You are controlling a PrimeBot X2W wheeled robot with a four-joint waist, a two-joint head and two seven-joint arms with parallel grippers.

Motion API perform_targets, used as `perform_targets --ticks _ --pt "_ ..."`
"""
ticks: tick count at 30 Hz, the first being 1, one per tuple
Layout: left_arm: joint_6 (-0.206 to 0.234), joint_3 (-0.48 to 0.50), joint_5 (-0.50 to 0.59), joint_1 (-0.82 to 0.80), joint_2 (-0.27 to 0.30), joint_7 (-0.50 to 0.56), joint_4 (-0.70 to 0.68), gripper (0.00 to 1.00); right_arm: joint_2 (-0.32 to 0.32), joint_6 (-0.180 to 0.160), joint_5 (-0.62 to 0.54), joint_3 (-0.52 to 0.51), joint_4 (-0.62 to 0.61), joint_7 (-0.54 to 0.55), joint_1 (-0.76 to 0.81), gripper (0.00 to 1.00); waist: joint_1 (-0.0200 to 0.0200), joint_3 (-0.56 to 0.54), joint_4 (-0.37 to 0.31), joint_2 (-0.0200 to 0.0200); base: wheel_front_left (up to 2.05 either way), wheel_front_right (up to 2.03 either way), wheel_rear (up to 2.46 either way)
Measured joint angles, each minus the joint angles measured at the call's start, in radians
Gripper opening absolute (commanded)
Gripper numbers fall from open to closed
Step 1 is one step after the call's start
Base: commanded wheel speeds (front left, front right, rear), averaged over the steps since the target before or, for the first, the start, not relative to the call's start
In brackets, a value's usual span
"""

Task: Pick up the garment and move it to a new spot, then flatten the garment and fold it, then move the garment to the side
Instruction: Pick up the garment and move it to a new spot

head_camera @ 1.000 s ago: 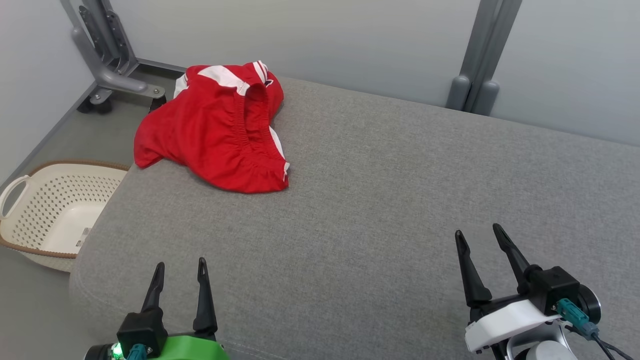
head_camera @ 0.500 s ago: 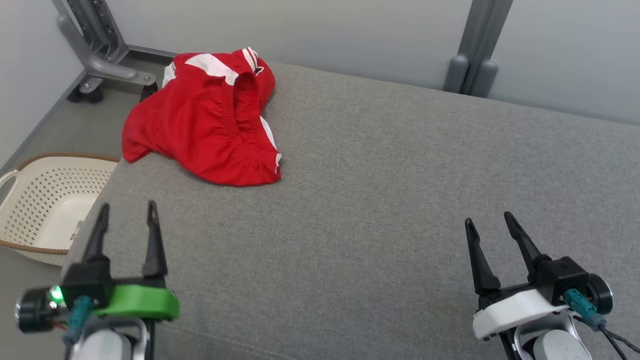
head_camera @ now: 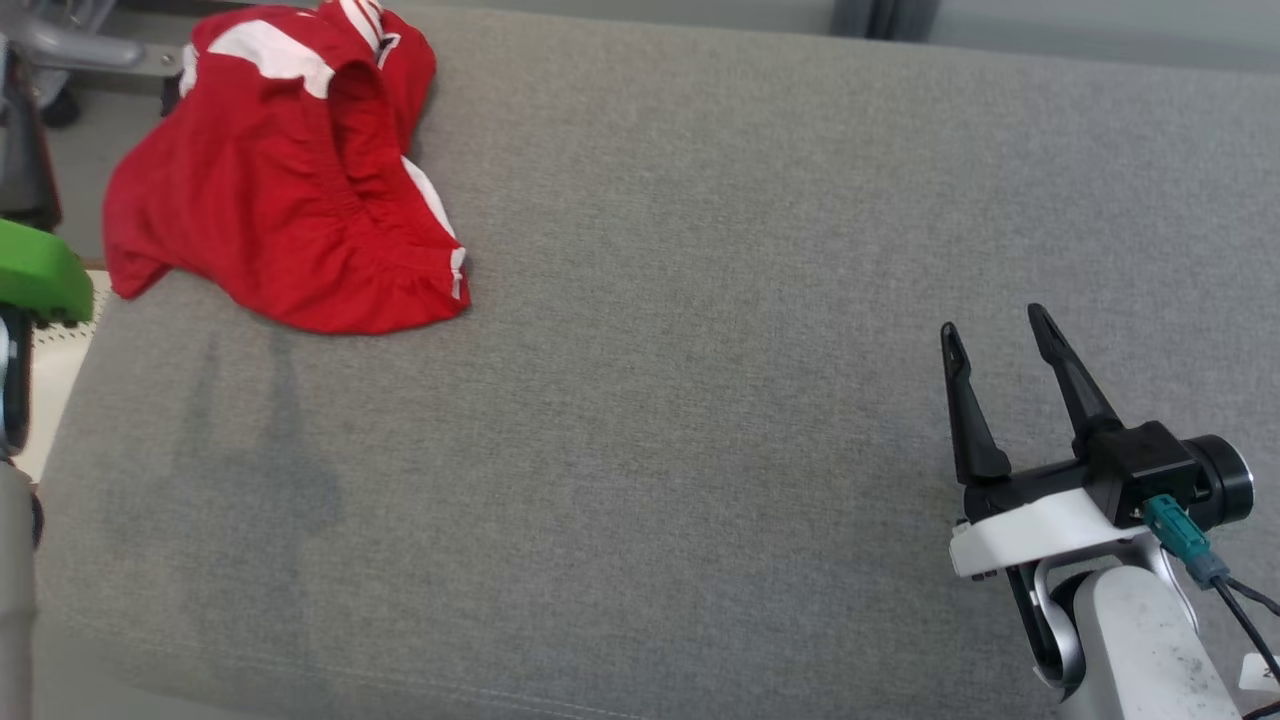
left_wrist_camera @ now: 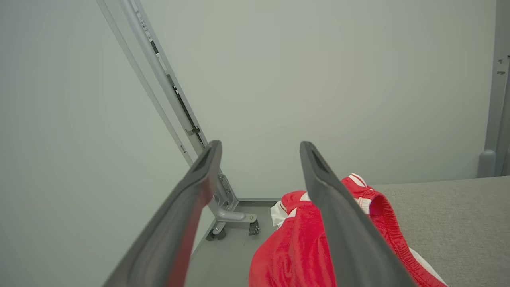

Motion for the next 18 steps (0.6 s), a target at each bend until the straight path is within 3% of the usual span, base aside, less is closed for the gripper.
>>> perform_targets --ticks 4,18 --pt "-0.013 0.000 -0.005 -0.101 0.042 0.047 0.130 1.00 0.000 0.000 -0.013 -0.004 -0.015 0.000 -0.025 1.00 0.0000 0.076 -0.035 0.0000 0.00 0.00 0.00" --pt "-0.054 -0.101 -0.093 -0.263 0.019 0.116 0.387 1.00 -0.001 0.000 -0.036 -0.004 -0.080 0.000 -0.054 1.00 0.0001 0.299 -0.142 0.0000 0.00 0.00 0.00"
